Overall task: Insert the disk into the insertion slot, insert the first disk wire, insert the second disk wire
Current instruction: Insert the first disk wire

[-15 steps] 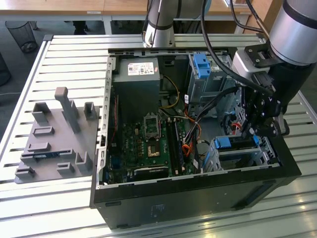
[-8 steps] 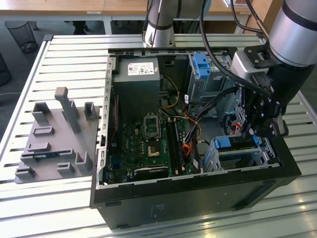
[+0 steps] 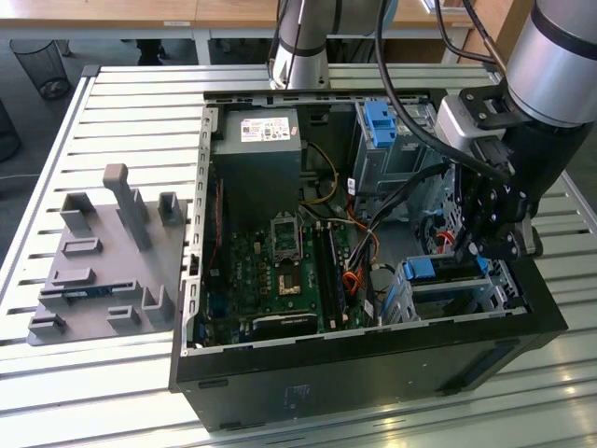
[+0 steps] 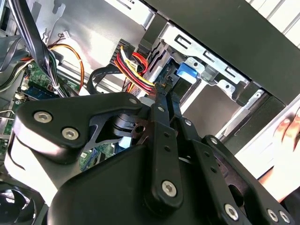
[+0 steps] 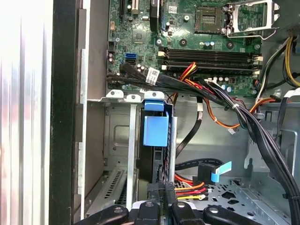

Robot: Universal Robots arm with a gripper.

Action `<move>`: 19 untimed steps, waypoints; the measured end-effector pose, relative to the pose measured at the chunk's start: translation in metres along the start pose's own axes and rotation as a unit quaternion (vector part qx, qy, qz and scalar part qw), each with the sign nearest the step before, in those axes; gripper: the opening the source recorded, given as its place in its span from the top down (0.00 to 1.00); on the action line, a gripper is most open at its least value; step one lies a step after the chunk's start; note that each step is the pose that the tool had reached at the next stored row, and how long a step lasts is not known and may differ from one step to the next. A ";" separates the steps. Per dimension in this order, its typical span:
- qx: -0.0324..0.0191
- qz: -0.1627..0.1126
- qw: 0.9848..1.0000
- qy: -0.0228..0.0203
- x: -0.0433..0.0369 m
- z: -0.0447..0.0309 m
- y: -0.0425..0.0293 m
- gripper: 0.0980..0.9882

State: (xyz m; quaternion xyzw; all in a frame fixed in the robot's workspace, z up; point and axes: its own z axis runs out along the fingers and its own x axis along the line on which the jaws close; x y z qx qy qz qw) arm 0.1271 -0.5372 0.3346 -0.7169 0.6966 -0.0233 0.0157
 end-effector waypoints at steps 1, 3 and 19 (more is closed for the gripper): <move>0.000 0.001 1.000 0.000 0.0000 0.0000 0.0000 0.93; 0.000 0.002 1.000 0.000 0.0000 0.0001 0.0000 0.93; 0.000 0.009 1.000 0.001 -0.0001 0.0048 0.0003 0.93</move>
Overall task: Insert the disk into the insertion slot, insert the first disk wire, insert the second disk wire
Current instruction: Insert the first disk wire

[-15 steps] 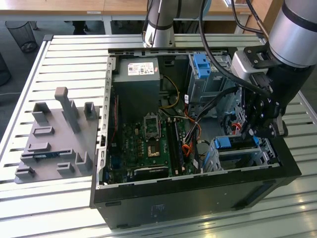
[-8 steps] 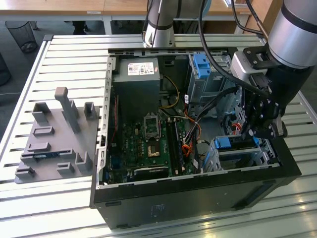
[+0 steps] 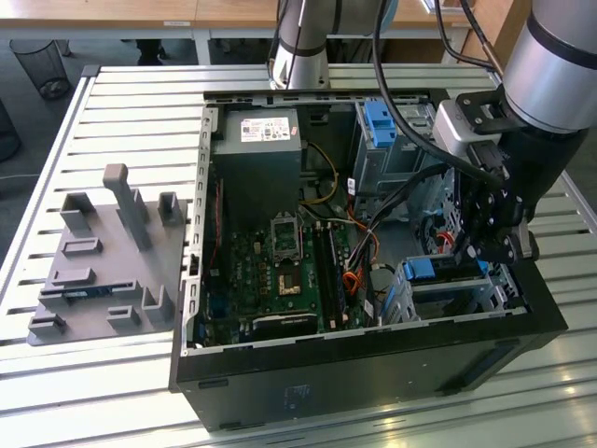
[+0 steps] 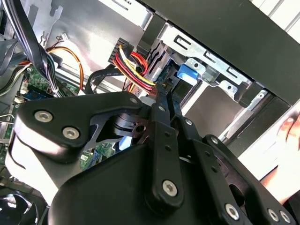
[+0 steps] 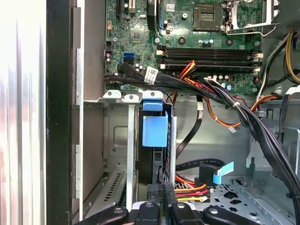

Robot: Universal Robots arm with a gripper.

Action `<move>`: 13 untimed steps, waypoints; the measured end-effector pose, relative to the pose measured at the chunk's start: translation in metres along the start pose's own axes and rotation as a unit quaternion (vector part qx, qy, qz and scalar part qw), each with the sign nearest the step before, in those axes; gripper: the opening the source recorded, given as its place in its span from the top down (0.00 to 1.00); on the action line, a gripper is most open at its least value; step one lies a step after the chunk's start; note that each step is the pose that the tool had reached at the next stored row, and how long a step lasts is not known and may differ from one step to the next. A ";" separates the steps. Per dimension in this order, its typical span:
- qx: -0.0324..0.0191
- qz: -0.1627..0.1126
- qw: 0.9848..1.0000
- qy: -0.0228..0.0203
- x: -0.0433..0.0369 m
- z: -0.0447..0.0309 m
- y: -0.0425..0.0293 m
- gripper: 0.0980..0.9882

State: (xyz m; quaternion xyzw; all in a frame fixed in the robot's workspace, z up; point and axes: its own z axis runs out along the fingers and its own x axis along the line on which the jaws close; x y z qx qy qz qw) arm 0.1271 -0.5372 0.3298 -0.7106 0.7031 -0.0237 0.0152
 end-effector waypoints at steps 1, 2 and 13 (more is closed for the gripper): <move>0.000 0.000 1.000 0.000 0.0000 0.0000 0.0000 0.93; 0.000 0.000 1.000 0.000 0.0000 0.0001 0.0000 0.93; 0.000 0.000 1.000 0.000 0.0000 -0.0035 -0.0003 0.85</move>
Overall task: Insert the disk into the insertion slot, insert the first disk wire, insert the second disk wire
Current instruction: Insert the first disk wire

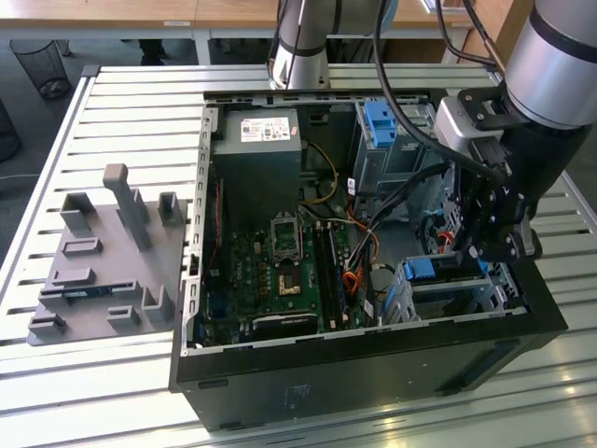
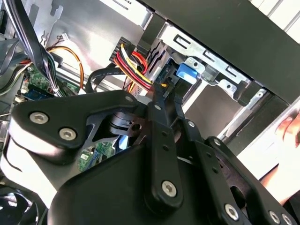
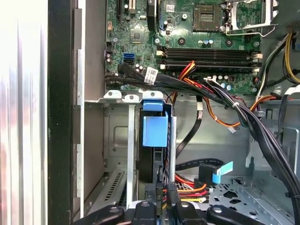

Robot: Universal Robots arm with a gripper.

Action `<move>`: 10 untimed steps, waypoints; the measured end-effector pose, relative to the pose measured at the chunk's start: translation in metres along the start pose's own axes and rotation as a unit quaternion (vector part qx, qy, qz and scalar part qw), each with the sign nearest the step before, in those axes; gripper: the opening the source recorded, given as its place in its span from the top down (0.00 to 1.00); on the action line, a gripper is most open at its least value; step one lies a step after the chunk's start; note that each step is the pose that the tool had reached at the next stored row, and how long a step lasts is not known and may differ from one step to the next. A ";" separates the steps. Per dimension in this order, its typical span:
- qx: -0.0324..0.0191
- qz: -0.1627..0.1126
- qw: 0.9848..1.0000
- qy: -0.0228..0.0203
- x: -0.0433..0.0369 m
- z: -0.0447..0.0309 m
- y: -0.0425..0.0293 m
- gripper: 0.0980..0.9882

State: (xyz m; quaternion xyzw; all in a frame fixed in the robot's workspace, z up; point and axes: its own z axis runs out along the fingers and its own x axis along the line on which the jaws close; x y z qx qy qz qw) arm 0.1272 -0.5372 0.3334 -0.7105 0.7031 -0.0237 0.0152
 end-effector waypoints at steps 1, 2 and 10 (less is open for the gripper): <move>0.000 0.000 1.000 0.000 0.0000 -0.0010 -0.0001 0.85; 0.000 0.000 1.000 0.000 0.0000 -0.0020 -0.0002 0.85; -0.001 0.000 1.000 0.000 0.0001 -0.0075 -0.0007 0.99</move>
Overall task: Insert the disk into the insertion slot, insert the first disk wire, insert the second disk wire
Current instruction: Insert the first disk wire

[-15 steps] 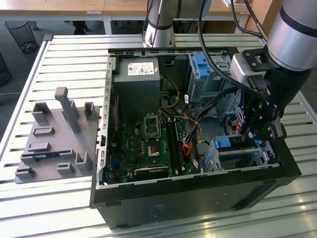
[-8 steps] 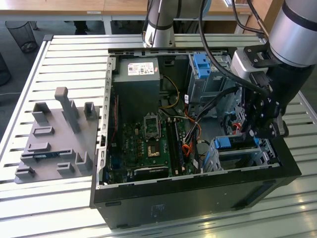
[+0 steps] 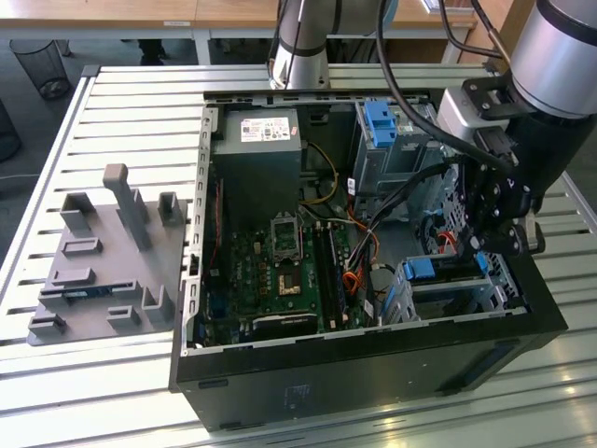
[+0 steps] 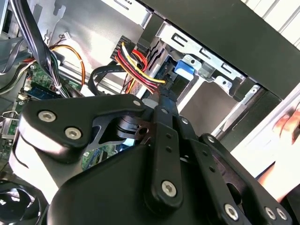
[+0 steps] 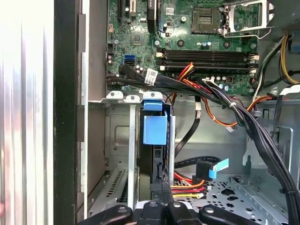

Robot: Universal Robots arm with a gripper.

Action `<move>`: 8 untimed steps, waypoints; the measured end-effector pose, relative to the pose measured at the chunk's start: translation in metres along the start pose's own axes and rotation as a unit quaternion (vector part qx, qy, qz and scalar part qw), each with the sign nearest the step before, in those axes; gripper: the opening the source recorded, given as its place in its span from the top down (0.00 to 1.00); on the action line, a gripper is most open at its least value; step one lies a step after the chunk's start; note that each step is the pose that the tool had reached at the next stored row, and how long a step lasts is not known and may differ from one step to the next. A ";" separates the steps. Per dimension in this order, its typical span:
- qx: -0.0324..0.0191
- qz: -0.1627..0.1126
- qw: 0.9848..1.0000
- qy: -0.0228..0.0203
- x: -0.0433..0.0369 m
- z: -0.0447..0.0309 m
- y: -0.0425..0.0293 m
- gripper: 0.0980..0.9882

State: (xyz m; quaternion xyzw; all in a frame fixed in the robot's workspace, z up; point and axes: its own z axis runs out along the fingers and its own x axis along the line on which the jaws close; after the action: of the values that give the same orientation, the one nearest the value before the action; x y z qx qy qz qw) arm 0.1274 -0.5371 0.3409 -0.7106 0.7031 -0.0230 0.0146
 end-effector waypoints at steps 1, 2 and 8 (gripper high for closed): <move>0.000 0.000 1.000 0.000 0.0000 -0.0004 0.0000 0.99; 0.000 0.000 1.000 0.000 0.0000 -0.0006 0.0000 0.99; 0.000 0.000 1.000 0.000 0.0000 -0.0023 -0.0003 0.99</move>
State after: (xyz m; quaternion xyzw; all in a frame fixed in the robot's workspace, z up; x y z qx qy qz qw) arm 0.1276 -0.5371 0.3432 -0.7106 0.7031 -0.0231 0.0142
